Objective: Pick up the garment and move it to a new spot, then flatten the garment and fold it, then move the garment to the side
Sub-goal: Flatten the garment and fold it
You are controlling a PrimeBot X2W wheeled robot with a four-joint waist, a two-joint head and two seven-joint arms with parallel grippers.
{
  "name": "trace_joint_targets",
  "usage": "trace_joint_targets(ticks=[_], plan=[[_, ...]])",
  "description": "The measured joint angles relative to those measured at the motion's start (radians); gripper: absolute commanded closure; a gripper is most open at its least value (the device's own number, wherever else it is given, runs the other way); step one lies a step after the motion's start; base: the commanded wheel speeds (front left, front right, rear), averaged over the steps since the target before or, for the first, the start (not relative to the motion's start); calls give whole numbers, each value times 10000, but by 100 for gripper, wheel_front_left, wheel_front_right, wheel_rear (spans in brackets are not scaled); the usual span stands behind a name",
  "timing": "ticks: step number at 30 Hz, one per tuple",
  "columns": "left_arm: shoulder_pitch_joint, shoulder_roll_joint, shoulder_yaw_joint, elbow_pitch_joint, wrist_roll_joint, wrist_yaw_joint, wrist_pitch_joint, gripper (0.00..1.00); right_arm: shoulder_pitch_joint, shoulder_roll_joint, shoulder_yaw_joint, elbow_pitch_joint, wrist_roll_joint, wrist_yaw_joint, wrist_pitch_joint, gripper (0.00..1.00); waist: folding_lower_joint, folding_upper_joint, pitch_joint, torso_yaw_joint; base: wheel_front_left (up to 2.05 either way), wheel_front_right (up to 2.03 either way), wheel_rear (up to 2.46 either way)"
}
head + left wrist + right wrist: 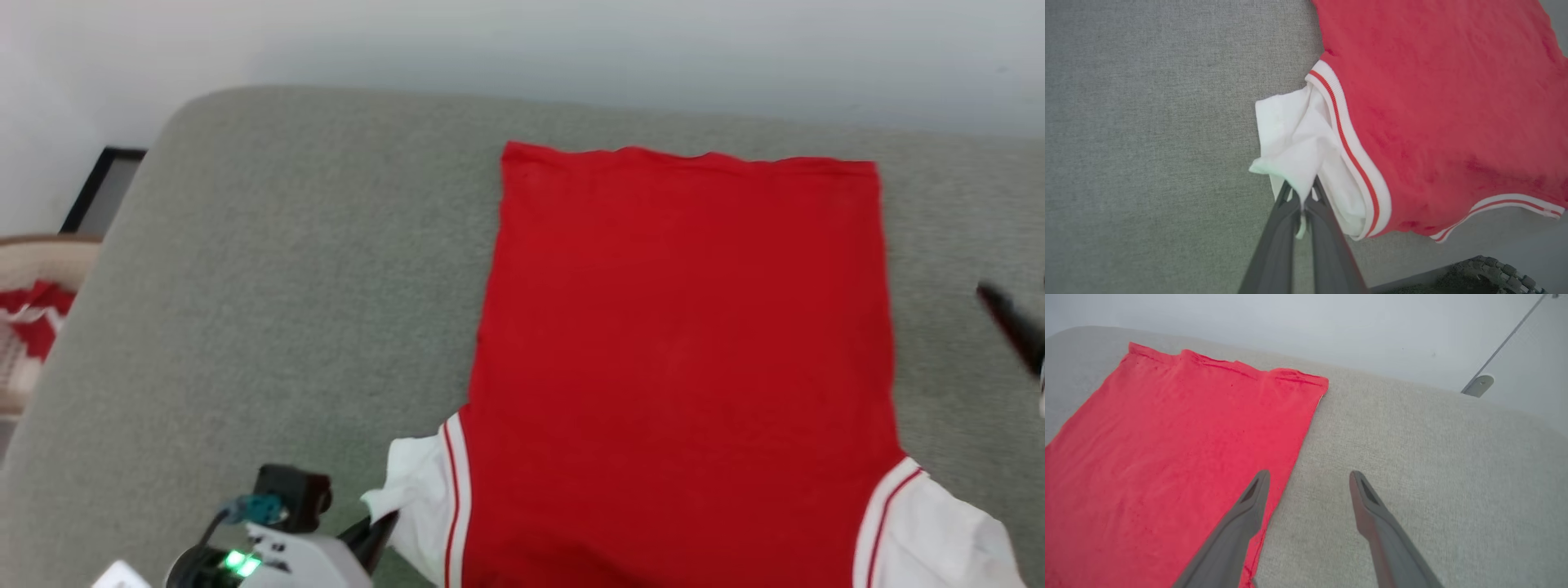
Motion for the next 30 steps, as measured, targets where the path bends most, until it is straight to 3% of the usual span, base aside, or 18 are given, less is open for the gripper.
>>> trace_joint_targets(ticks=[9,18,30], plan=[[-1220,-865,-433,416,437,-777,21,100,-3257,-6,504,3014,-928,0,-234,0,0,0,747,842,0,0,0],[-2409,-1820,-825,1141,740,-1687,-155,100,-5504,-165,58,6427,-1753,0,102,0,0,0,1714,1858,0,0,0],[-2800,-2382,-1043,1912,842,-2167,-474,100,-7301,-328,-598,8868,-2926,-2,456,0,1,0,2803,2945,0,0,0]])
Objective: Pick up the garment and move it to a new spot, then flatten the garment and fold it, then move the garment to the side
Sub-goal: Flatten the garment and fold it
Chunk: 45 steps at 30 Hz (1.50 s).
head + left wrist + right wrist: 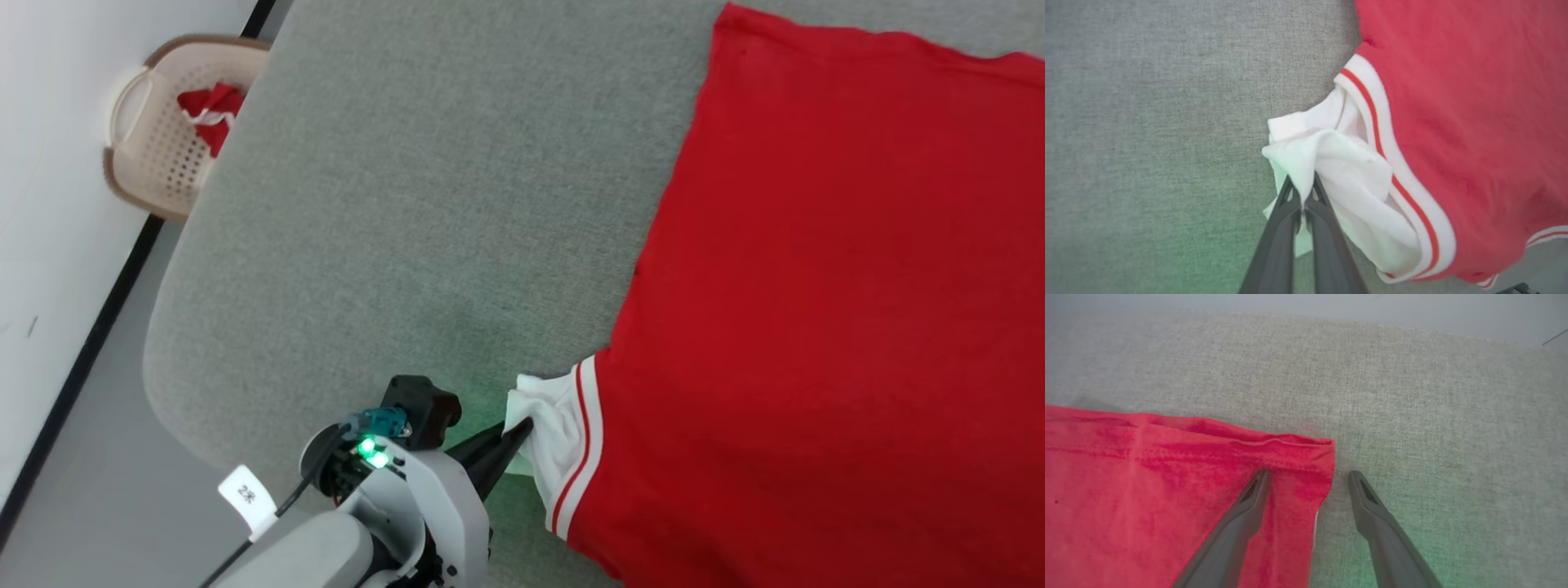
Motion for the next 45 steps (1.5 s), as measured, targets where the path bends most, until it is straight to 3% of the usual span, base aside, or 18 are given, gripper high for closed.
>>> trace_joint_targets(ticks=[2,3,4,11,15,22,29,39,45], plan=[[-45,-44,2,82,0,-36,-52,100,-256,-33,-10,253,-255,0,146,3,-1,0,118,88,0,0,0],[-56,-67,10,132,-4,-77,-94,100,-364,-46,-13,343,-313,0,255,89,-1,0,172,119,0,0,0],[-72,-84,15,174,-17,-84,-115,100,-464,-52,-13,424,-347,-2,343,100,-1,0,215,141,0,0,0],[-138,-82,128,596,-113,-186,-301,100,-539,178,428,451,-332,-8,324,100,0,0,133,-8,0,0,0],[-108,63,245,861,-253,-196,-412,100,-211,318,1360,63,-104,-10,374,100,-1,0,-97,-275,0,0,0],[122,385,408,1078,-405,-102,-462,100,826,322,2871,-1191,1469,-8,520,100,0,0,-708,-861,0,0,0],[549,915,608,911,-621,213,-305,100,2385,-174,4044,-3183,3101,-4,585,100,-1,0,-1443,-1530,0,0,0],[1342,1446,813,539,-953,719,-290,100,5155,-709,3682,-5434,4305,-4,347,100,-1,0,-2354,-2563,0,0,0],[1675,1657,899,234,-1047,966,-295,100,7028,-504,2897,-6249,4575,-2,205,100,-1,0,-2728,-3131,0,0,0]])
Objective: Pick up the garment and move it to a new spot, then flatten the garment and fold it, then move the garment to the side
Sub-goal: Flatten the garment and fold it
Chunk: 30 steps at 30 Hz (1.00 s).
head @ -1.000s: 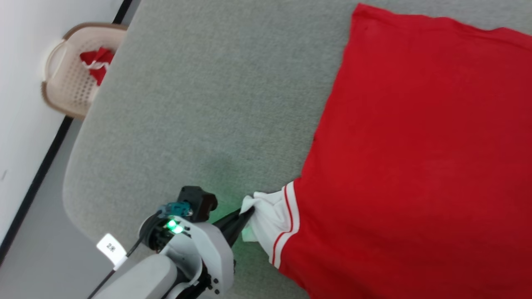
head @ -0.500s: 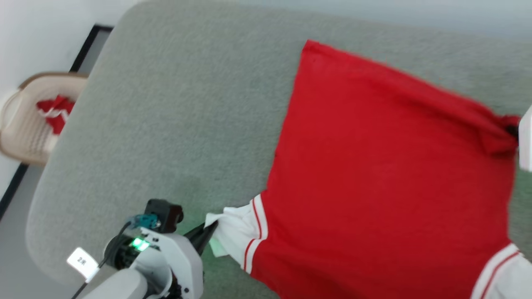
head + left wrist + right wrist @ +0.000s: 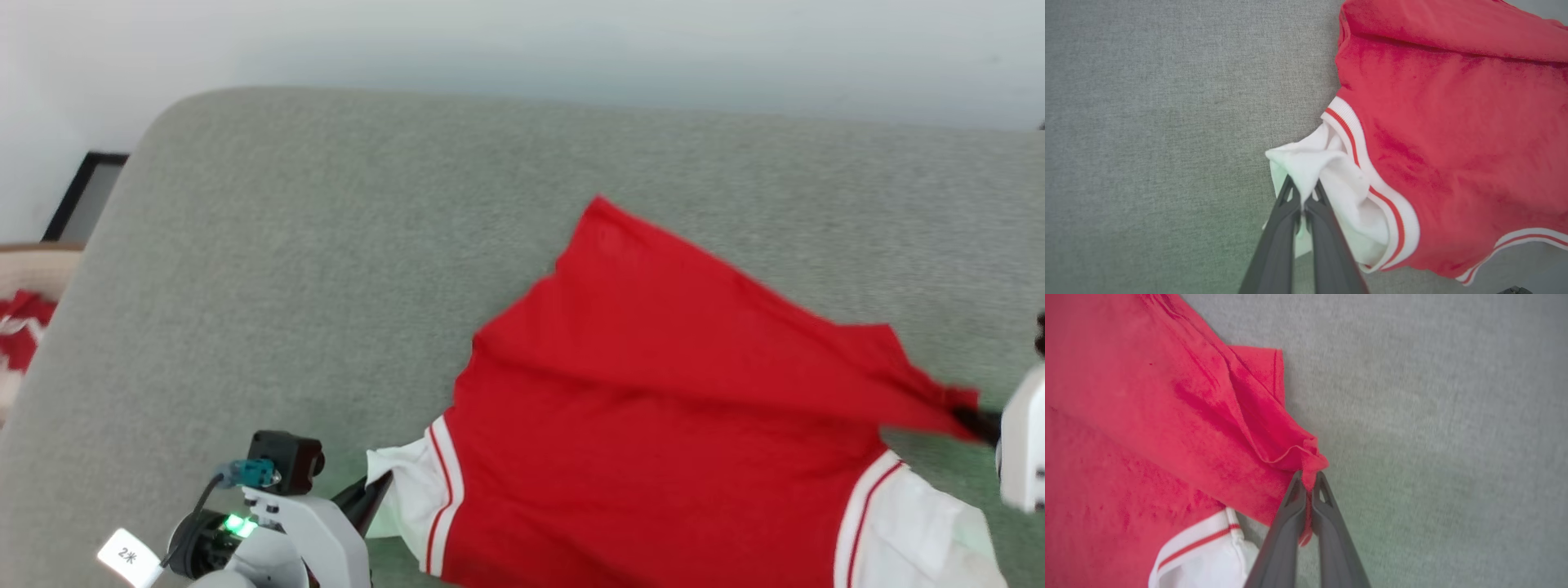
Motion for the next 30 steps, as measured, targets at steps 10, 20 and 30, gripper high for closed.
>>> trace_joint_targets(ticks=[10,20,30], plan=[[252,151,33,-382,-29,261,-12,100,2151,976,-1108,-531,-479,0,-353,100,0,0,-236,-587,0,0,0],[266,123,8,-378,-71,278,-42,100,2030,1515,-1221,468,-721,19,-972,84,1,1,-175,-633,0,0,0],[324,102,-52,-370,-71,290,-117,100,1742,1152,-759,598,-880,19,-945,0,0,0,-333,-552,0,0,0]])
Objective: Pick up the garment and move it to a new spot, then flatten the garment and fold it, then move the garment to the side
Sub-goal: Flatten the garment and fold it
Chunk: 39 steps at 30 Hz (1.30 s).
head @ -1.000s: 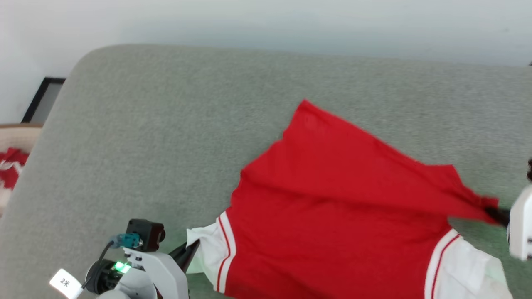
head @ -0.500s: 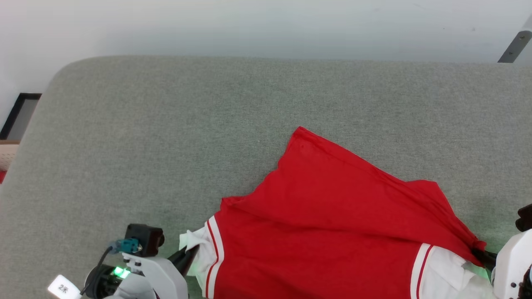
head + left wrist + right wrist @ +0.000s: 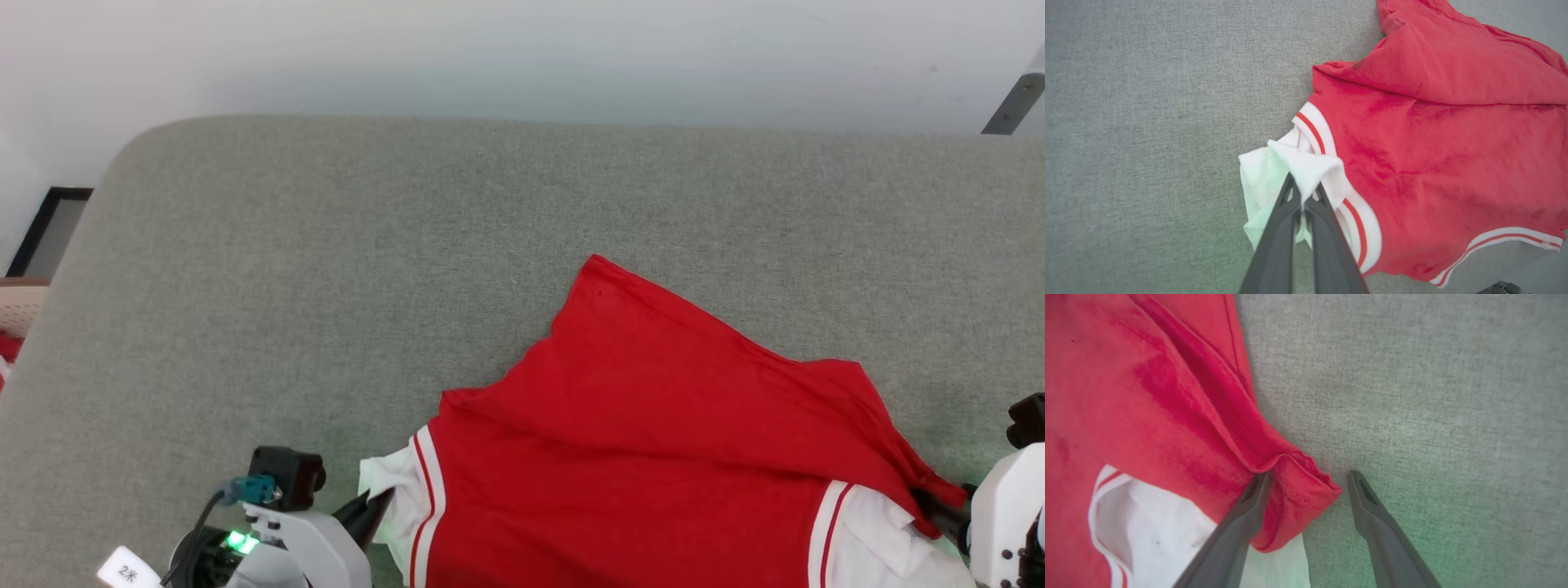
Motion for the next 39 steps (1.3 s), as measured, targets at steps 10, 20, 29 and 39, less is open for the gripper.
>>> trace_joint_targets(ticks=[10,20,29,39], plan=[[128,-36,-115,-86,-15,42,4,100,110,-464,-370,-1735,-2,-15,825,0,0,0,-226,168,0,0,0],[-232,-449,-443,-77,186,-167,123,100,-1237,-364,-224,-3927,-393,-15,1229,0,0,0,-121,836,0,0,0],[-1193,-1294,-930,316,550,-777,224,100,-3784,-692,1894,-2403,-65,-17,165,0,0,0,295,1821,0,0,0],[-2088,-2307,-1329,1262,790,-1547,100,100,-6214,-1058,4916,274,926,-17,10,0,0,0,981,3031,0,0,0]])
